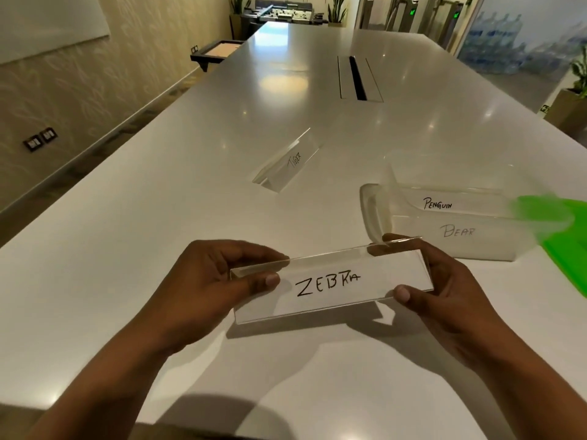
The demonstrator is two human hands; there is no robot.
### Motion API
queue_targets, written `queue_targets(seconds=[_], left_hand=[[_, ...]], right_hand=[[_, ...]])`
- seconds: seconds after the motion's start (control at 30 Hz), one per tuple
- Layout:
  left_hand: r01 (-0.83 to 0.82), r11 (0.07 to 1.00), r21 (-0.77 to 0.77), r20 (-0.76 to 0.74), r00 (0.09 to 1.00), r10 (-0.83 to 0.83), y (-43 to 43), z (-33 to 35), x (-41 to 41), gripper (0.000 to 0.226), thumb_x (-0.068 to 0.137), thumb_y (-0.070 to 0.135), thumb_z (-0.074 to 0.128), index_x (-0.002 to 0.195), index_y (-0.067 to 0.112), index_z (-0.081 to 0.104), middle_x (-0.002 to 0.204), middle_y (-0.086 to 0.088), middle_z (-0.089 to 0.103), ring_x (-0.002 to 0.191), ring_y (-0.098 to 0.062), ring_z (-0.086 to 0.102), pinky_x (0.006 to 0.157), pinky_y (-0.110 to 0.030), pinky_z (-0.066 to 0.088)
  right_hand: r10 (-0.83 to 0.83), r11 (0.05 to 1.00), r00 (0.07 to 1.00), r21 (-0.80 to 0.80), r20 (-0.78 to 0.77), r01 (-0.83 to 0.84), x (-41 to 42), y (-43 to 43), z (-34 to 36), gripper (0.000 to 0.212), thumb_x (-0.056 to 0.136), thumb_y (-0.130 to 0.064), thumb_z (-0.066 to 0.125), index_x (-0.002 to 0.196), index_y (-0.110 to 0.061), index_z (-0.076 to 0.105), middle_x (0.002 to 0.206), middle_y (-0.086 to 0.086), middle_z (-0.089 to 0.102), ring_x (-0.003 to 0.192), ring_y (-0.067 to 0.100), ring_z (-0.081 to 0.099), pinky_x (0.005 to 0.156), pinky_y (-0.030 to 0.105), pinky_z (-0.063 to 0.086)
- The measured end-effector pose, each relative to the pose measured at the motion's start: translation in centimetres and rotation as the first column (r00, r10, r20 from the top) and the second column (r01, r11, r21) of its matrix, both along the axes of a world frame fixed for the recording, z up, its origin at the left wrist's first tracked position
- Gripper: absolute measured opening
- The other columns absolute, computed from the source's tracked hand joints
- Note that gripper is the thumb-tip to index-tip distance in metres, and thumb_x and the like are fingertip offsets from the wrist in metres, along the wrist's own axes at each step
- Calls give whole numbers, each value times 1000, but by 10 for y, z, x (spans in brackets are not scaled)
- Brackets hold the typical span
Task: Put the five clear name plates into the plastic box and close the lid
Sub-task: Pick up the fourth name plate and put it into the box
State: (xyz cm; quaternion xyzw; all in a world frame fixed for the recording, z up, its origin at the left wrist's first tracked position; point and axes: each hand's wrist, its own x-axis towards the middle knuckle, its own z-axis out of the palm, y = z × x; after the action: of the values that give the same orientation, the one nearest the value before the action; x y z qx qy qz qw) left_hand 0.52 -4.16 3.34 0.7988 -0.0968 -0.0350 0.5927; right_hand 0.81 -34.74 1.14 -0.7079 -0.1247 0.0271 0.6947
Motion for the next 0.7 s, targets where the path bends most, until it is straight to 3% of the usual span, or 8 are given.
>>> queue_targets(seconds=[0.17,0.27,0.4,0.47,0.57,0.7], left_hand=[[13,1000,-23,88,996,-11,-11,11,3,34,64,42,82,98,40,77,100,18,77,98,-1,70,78,-14,54],[-4,999,-49,132,991,10,-19,12,4,49,65,48,85,111,40,72,113,18,73,111,-2,66,92,-33,53],[-3,980,-200,119,993,27,-25,8,3,69,57,56,86,121,37,66,127,9,67,124,-12,59,99,-52,49],[16,971,-239,112,994,12,-28,7,2,73,56,56,87,122,37,64,130,7,65,126,-14,58,101,-52,48],[45,961,-274,88,996,-21,-33,4,3,77,56,50,89,125,32,61,131,6,65,125,-17,59,100,-49,48],[59,942,-330,85,996,-33,-38,1,3,68,60,37,90,123,32,63,124,4,69,112,-19,68,84,-29,57]], right_hand=[[-62,990,998,128,30,58,-5,-6,-3,47,59,-12,85,104,-13,68,109,11,70,100,23,65,75,26,54],[-93,971,995,223,24,86,-6,-11,-3,46,58,3,73,99,-17,70,103,7,73,98,21,67,74,25,54],[-161,919,987,359,-30,161,-8,-16,-3,47,59,10,64,93,-22,73,100,6,74,94,20,69,75,27,56],[-178,890,983,419,-42,179,-9,-19,-1,46,59,9,65,92,-22,74,97,5,74,93,19,70,75,26,56],[-148,867,988,474,-50,153,-9,-20,4,51,54,1,83,100,-17,70,94,5,73,91,20,70,76,28,56],[-136,858,988,488,-80,157,-11,-18,10,65,43,-26,96,101,-16,69,94,5,73,91,20,70,75,27,56]])
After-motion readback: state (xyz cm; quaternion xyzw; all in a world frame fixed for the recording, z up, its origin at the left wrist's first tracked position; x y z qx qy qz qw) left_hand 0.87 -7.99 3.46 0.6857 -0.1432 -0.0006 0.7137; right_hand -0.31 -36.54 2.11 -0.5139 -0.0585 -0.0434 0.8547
